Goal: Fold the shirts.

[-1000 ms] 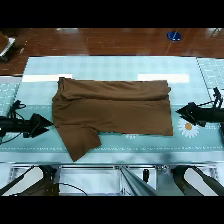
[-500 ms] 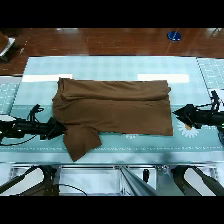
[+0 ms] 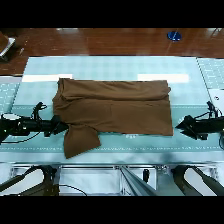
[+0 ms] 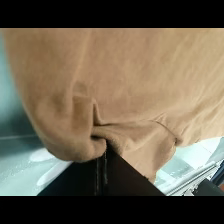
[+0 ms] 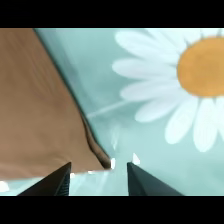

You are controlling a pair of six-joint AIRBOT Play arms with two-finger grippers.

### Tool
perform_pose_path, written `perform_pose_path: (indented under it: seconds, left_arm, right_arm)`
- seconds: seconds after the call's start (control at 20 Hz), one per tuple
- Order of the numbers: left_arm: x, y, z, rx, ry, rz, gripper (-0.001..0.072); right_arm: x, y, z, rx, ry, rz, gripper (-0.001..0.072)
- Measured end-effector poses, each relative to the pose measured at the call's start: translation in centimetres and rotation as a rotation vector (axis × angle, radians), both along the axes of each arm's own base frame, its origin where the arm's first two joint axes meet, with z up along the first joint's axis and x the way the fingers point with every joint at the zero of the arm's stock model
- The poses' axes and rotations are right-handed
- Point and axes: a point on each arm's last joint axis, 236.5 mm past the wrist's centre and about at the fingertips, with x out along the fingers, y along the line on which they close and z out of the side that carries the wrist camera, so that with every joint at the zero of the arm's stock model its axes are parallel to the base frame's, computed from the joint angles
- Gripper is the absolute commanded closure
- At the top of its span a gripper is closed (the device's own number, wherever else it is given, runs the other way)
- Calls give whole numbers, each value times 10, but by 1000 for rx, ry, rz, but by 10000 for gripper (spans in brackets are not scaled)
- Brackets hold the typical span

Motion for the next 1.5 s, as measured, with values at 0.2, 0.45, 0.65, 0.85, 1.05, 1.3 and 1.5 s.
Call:
perform_pose_path:
  seconds: [0.2,0.45,0.65,0.85,1.05,1.3,1.5]
  left_arm:
    - [1,0,0,-2,-6,3,692]
    - [2,-1,1,-3,-7,3,691]
    - [2,0,1,-2,-11,0,692]
    - [16,3,13,1,-51,-9,692]
    - [63,15,49,19,-183,-8,692]
    - [126,26,98,38,-318,3,692]
    - [171,35,116,39,-353,27,692]
  right_arm:
    - [-16,11,-7,42,52,17,304]
    - [-12,28,-19,86,66,45,308]
    - [18,51,-25,116,-3,32,638]
    - [45,62,-16,116,-79,82,687]
    - [77,61,17,99,-181,141,687]
    - [126,51,51,75,-286,160,687]
    - [171,41,69,71,-352,145,687]
